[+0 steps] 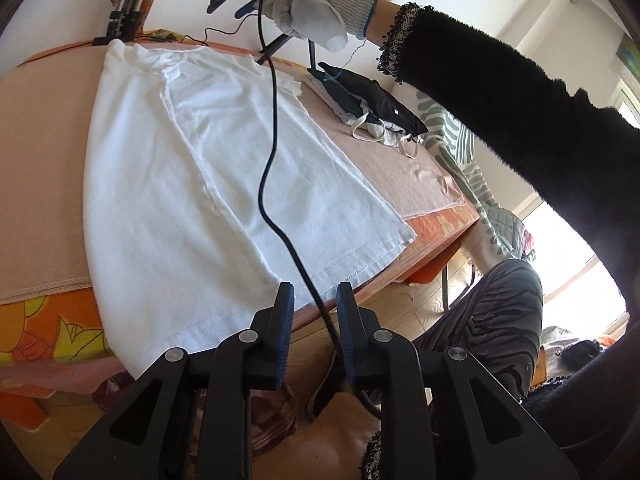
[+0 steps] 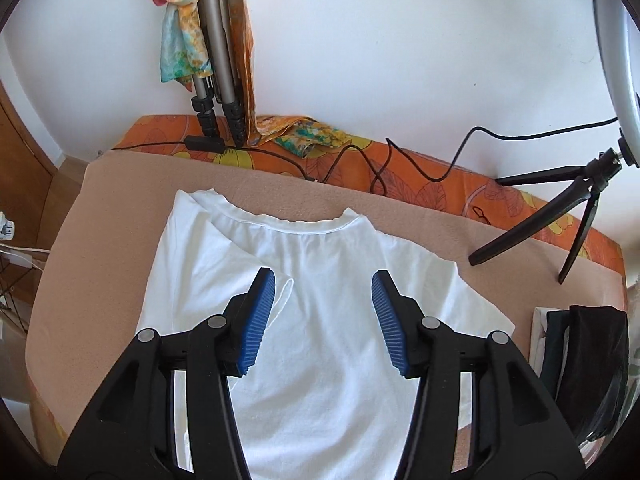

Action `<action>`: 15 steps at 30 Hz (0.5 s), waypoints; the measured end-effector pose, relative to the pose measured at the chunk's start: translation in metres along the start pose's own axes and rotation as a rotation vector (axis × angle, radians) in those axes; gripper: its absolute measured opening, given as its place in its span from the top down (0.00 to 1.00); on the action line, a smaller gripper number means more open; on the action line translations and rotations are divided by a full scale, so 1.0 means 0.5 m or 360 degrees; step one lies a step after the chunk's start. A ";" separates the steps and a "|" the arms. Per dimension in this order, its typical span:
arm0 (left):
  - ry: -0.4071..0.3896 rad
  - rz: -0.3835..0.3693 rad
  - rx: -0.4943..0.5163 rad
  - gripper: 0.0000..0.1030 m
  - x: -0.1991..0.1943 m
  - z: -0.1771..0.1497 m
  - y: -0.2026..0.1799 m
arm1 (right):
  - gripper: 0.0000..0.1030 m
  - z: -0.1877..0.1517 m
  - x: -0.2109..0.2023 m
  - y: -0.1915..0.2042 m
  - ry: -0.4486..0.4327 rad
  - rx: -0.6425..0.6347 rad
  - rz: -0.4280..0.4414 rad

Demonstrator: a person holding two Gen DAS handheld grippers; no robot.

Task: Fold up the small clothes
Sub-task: 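Open the right tool and move it to the shirt's other side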

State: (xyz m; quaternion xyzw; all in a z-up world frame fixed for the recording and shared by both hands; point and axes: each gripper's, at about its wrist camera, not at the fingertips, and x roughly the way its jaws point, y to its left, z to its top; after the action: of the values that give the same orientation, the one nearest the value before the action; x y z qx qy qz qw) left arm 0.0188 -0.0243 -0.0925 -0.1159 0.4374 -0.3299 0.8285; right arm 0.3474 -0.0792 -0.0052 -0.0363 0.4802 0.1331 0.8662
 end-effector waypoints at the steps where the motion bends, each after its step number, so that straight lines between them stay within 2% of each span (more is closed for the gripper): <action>1: -0.0006 0.0023 0.0011 0.81 -0.002 -0.001 -0.003 | 0.49 -0.008 -0.021 -0.015 -0.0023 0.0014 0.0013; 8: -0.0101 0.0167 -0.0029 0.81 -0.013 0.005 -0.003 | 0.49 -0.071 -0.156 -0.104 -0.0171 0.0049 0.0054; 15: -0.0168 0.0244 0.0015 0.81 0.010 0.034 -0.065 | 0.49 -0.131 -0.258 -0.198 -0.0278 0.0087 0.0109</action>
State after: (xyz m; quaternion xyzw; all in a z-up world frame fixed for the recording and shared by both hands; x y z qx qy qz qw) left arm 0.0200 -0.0535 -0.0703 -0.0954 0.3992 -0.2610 0.8738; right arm 0.2547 -0.2121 0.0617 0.0156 0.4073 0.1520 0.9004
